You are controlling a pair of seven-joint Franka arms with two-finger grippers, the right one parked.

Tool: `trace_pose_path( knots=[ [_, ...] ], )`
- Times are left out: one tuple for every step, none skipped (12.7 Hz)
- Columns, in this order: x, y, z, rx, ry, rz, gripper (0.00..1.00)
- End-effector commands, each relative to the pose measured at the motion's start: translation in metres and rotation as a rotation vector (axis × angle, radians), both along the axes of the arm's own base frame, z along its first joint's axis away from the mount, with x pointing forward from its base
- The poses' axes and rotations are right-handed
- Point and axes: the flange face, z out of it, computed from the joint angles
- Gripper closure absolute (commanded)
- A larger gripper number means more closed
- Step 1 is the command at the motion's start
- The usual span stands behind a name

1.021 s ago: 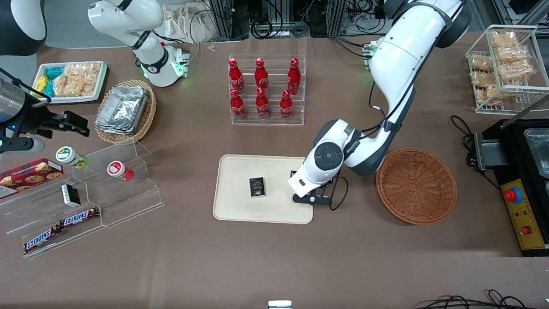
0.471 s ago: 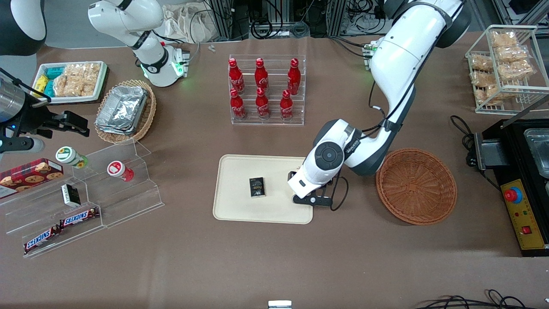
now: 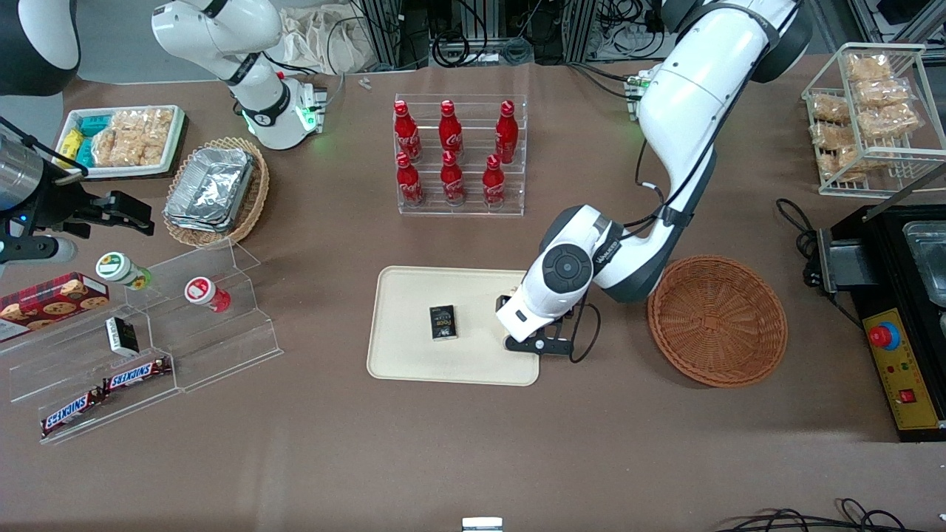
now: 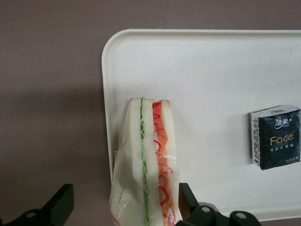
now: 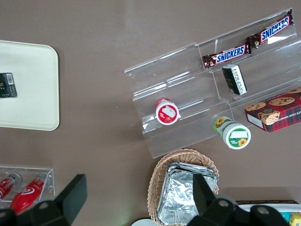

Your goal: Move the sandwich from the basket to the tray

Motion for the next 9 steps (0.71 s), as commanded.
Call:
trace_pose_path(
  knots=[
    [0.0016,-0.0036,0.0038,0.005,-0.006,0.016,0.00],
    [0.0021,-0.0038,0.0056,0.004,-0.008,0.022,0.00],
    [0.0027,-0.0028,0.0065,0.004,-0.008,0.029,0.00],
    [0.0041,-0.0011,0.0087,0.002,-0.010,0.035,0.00],
    [0.0044,-0.0012,0.0119,0.001,-0.014,0.035,0.00],
    [0.0050,-0.0003,0.0129,0.001,-0.014,0.036,0.00],
    [0.0049,-0.0002,0.0118,0.002,-0.013,0.036,0.00],
    [0.0050,-0.0003,0.0129,0.001,-0.014,0.038,0.00],
    [0.0049,-0.0002,0.0118,0.002,-0.013,0.038,0.00]
  ],
)
